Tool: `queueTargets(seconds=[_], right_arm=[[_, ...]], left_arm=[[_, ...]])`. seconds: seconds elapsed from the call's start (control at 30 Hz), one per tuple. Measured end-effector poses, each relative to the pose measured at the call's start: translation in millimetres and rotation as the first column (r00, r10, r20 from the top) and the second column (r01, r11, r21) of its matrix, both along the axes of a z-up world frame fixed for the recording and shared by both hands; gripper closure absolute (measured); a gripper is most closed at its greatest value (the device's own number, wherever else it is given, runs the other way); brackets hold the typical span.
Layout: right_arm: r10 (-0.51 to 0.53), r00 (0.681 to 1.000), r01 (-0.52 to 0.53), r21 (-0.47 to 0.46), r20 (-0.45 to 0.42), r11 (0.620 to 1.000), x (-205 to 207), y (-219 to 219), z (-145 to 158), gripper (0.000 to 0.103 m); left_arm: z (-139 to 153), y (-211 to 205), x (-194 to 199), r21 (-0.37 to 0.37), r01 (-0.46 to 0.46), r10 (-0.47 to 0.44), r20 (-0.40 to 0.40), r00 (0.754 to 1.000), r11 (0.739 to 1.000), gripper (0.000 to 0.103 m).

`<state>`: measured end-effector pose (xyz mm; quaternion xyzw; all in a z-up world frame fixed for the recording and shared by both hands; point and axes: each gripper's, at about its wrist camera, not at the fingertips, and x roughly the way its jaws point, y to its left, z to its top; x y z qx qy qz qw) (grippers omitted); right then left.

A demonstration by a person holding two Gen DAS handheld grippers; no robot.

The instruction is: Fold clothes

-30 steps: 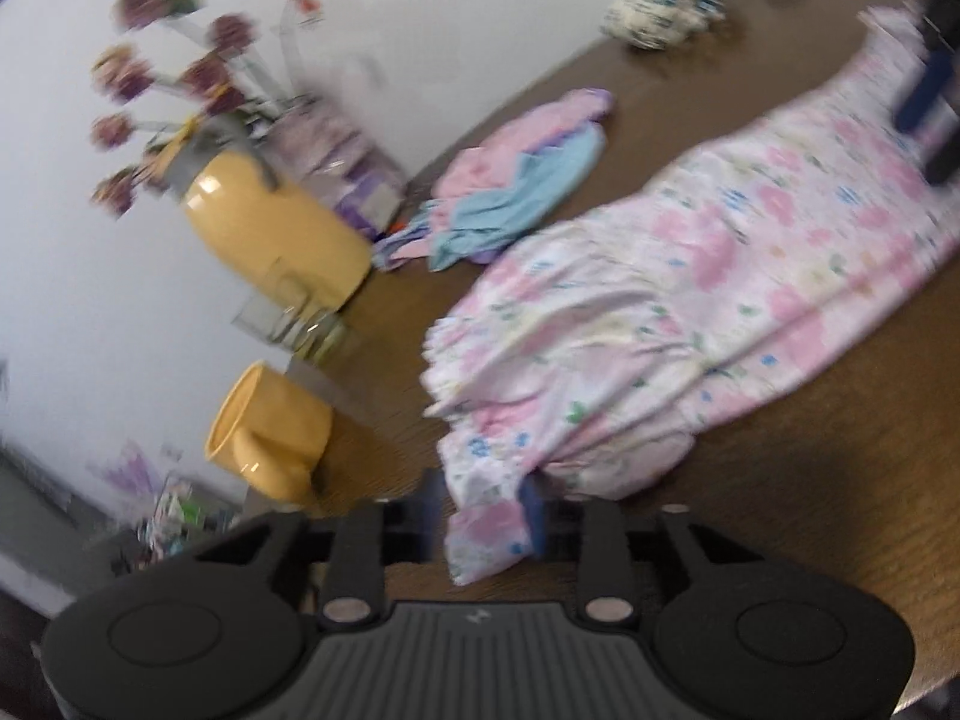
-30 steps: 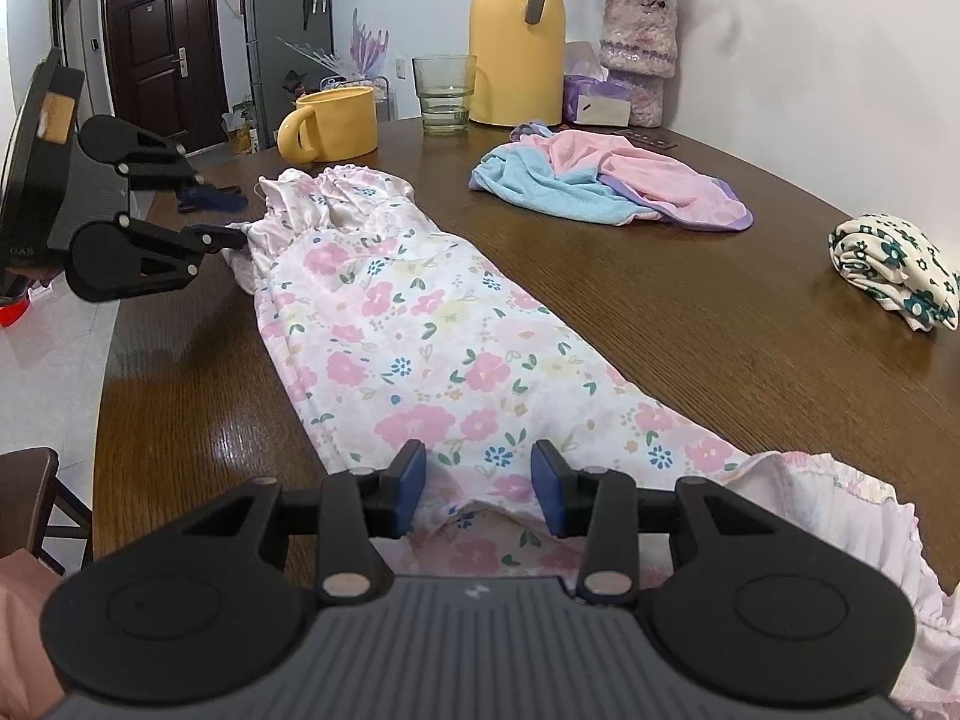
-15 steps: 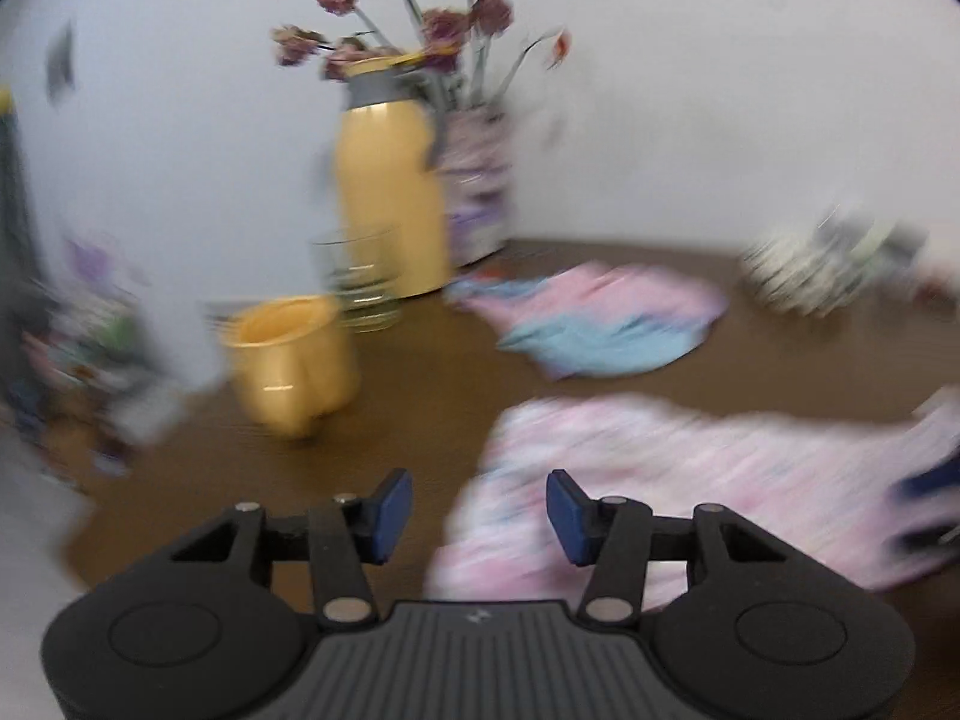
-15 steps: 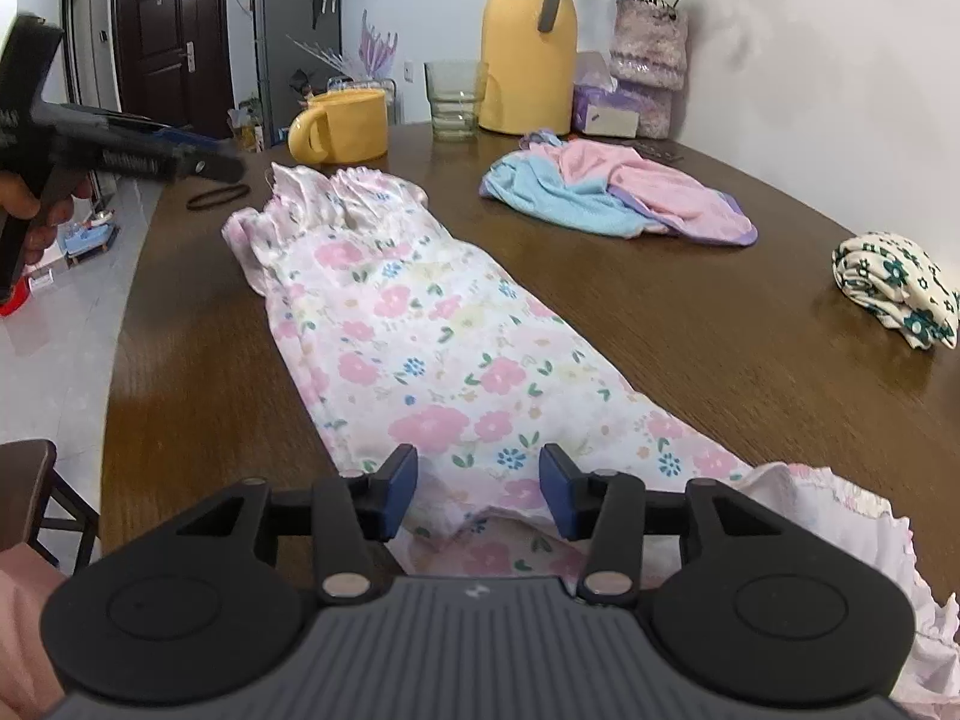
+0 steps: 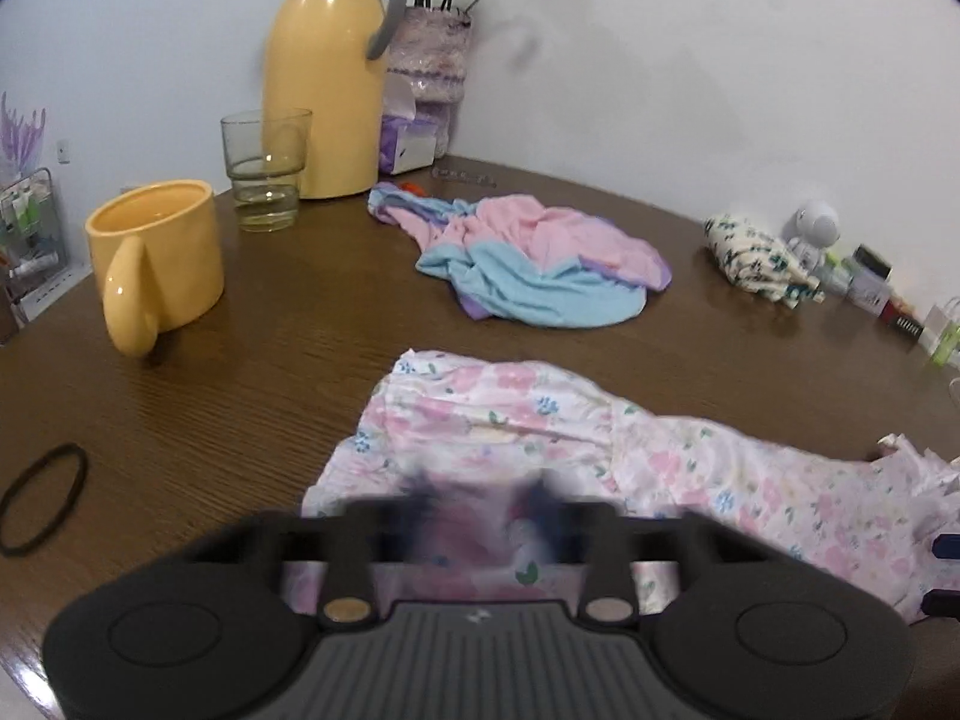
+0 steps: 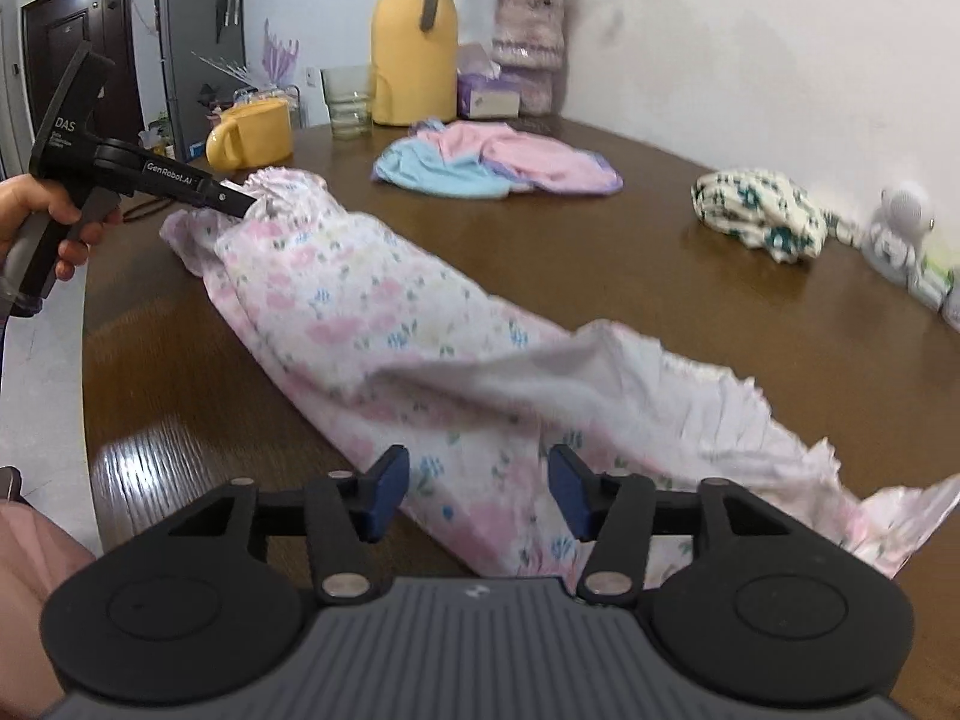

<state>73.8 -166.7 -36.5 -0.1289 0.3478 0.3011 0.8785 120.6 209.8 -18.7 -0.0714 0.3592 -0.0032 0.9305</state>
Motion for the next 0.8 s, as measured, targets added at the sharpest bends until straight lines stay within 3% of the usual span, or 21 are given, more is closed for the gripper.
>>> queueTargets(seconds=[0.07,0.2,0.43,0.53,0.57,0.6,0.77,0.8], right_arm=[[0.005,1.0,-0.005,-0.015,-0.02,1.0,1.1,2.8,-5.7,0.063],[-0.016,0.999,0.016,-0.001,-0.044,1.0,2.6,-0.4,-8.5,0.063],[-0.033,0.999,0.033,0.007,-0.044,0.999,1.0,-3.0,-10.6,0.062],[-0.033,0.999,0.034,0.007,-0.04,0.999,2.5,-2.5,-10.1,0.062],[-0.033,0.999,0.033,0.006,-0.04,0.999,2.7,-2.4,-9.9,0.062],[-0.032,0.999,0.032,0.006,-0.04,0.999,2.7,-2.3,-9.8,0.062],[-0.031,0.999,0.031,0.008,-0.037,0.999,2.3,-1.2,-9.9,0.06],[-0.03,0.999,0.031,0.009,-0.036,0.999,2.1,-1.0,-9.9,0.06]], left_arm=[[-1.3,-1.3,-1.0,0.037,0.014,-0.014,0.003,1.0,0.999,0.097],[-2.6,-8.0,-3.0,0.148,0.023,-0.025,0.012,1.0,0.989,0.099],[18.4,-21.5,-14.8,0.157,0.046,-0.063,0.108,0.992,0.987,0.098],[27.8,-27.3,-20.1,0.159,0.056,-0.081,0.151,0.985,0.986,0.079],[30.9,-29.3,-21.9,0.16,0.06,-0.086,0.165,0.983,0.985,0.06],[34.0,-31.3,-23.7,0.16,0.063,-0.092,0.179,0.98,0.985,0.053],[49.7,-41.0,-32.6,0.165,0.08,-0.12,0.249,0.961,0.983,0.049],[51.9,-51.7,-32.0,0.167,0.13,-0.169,0.248,0.954,0.977,0.048]])
